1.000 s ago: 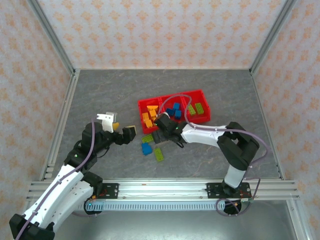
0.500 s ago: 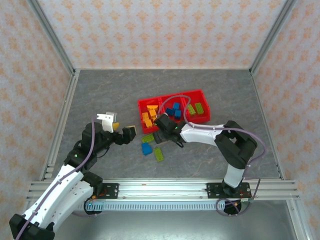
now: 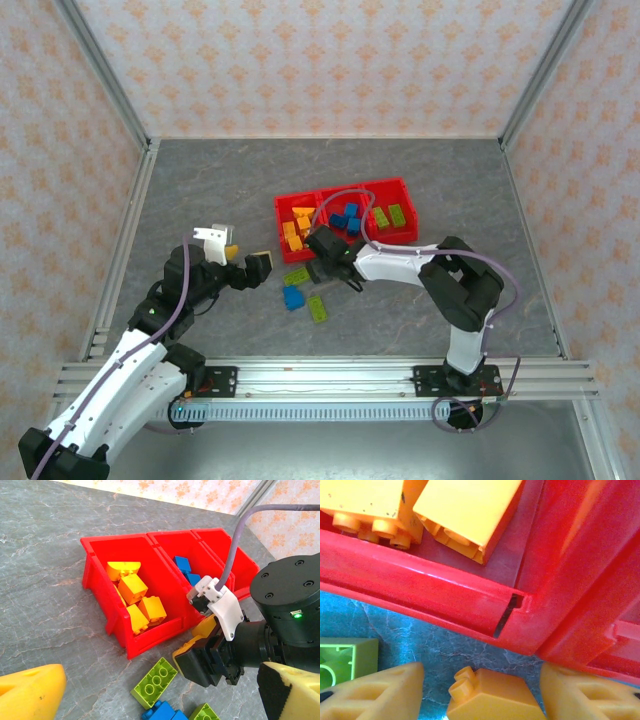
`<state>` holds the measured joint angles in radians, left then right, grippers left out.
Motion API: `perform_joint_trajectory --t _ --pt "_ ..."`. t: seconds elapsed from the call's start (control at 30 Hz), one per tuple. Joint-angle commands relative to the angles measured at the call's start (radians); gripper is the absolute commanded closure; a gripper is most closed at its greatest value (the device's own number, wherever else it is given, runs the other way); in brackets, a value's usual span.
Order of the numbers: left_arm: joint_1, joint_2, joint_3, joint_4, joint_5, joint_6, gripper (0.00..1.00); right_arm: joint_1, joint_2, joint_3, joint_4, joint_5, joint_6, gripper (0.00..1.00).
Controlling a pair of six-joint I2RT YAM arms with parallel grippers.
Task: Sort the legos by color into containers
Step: Pick up the lego from the center of the table, then place the lego in the container.
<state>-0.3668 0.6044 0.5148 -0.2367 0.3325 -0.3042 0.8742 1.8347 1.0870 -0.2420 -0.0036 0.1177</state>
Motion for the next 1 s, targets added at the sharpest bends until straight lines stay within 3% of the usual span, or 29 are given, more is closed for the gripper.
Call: perform_joint_trajectory --t 0.0,0.4,0.7,0.97 --pt "-0.011 -0.003 0.001 0.004 0.009 0.016 0.01 -0.005 0.009 0.022 -0.005 0.013 -0.006 0.42" --pt "-0.011 -0.002 0.001 0.004 0.010 0.016 0.01 -0.001 -0.019 0.068 -0.108 0.010 0.038 0.68" --pt "-0.012 0.001 0.001 0.006 0.013 0.016 0.01 0.007 -0.096 0.199 -0.198 0.013 0.090 0.70" --pt "-0.011 0.002 0.001 0.005 0.015 0.016 0.01 -0.014 0.009 0.435 -0.255 0.030 0.119 0.69"
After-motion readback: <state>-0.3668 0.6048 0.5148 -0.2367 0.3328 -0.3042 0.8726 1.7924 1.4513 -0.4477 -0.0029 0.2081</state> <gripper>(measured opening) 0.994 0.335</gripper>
